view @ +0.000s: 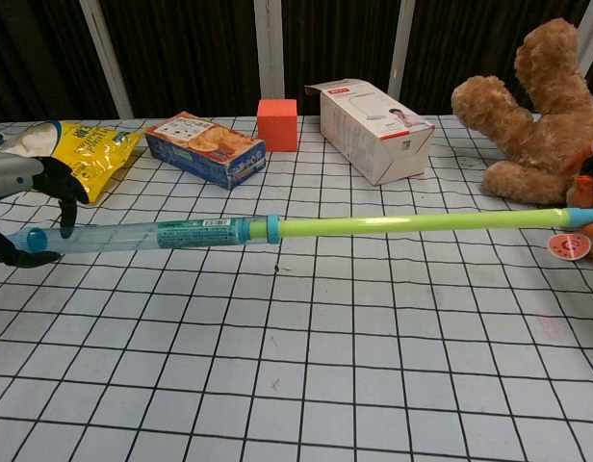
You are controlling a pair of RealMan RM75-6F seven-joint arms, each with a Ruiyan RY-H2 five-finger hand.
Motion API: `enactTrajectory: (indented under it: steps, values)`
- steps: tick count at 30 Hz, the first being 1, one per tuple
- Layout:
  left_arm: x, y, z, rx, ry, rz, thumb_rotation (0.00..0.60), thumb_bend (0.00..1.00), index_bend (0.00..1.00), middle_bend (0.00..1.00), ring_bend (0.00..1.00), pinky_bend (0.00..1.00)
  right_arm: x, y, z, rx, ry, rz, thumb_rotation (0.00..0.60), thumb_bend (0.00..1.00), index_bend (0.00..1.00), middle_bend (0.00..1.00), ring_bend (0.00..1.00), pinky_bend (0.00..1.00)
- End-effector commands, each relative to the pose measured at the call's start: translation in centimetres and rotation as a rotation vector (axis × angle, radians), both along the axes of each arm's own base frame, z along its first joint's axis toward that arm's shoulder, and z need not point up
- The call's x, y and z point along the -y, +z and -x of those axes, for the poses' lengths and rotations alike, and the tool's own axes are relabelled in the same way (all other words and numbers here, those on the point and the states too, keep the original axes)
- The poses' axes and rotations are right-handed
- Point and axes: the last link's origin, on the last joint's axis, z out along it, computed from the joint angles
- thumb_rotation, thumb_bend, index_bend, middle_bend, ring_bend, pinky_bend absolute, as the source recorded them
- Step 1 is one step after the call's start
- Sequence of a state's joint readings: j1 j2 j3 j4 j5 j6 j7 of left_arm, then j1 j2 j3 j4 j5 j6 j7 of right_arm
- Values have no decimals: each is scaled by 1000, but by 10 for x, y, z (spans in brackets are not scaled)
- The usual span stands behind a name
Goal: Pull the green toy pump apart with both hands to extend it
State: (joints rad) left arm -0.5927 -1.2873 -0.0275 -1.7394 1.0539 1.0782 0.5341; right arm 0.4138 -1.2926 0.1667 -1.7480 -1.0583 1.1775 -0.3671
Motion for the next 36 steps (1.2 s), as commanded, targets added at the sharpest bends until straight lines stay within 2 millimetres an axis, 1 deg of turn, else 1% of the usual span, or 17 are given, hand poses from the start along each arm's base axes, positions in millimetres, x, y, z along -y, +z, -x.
enactTrajectory:
  steps: [1,2,3,5,8,13,19,22,24,26,28,33,36]
  values:
    - [1,0,-1,7,1,4,600,274,342,126,0,89,-2,1,1,-34,-12,-33,600,418,378,130,0,0]
    - [1,-1,-2,10,3,7,600,231,299,117,0,81,-3,2,1,-44,-21,-45,600,418,271,81,0,0]
    - [2,-1,-3,14,4,9,600,199,265,110,0,75,-4,3,1,-49,-28,-49,600,418,195,48,0,0]
    - [3,0,-4,23,3,10,600,136,195,99,0,65,-4,6,1,-57,-42,-49,600,418,90,9,0,0]
    - [5,0,-5,31,6,13,600,101,147,88,0,62,-4,9,2,-71,-62,-52,600,418,10,0,0,0]
    - [13,5,-7,68,16,4,600,99,132,80,0,62,-6,15,4,-75,-78,-46,600,418,0,0,0,0]
    - [26,15,-2,118,38,-19,600,99,132,78,0,62,-12,21,7,-79,-74,-34,600,417,0,0,0,0]
    - [33,20,2,137,53,-31,600,99,130,69,0,62,-16,23,9,-83,-69,-33,600,373,0,0,0,0]
    - [41,26,7,154,72,-46,600,99,120,52,0,56,-20,26,10,-90,-63,-32,600,309,0,0,0,0]
    - [54,36,16,162,89,-73,600,98,91,18,0,31,-27,30,12,-103,-49,-26,600,248,0,0,0,0]
    - [71,48,28,152,94,-104,600,98,60,2,0,15,-37,34,15,-108,-28,-16,600,219,0,0,0,0]
    - [110,76,60,92,94,-181,600,99,7,0,0,0,-62,50,24,-94,58,63,600,208,0,0,0,0]
    - [126,91,71,90,101,-224,600,99,0,0,0,0,-74,61,31,-90,116,133,600,207,0,0,0,0]
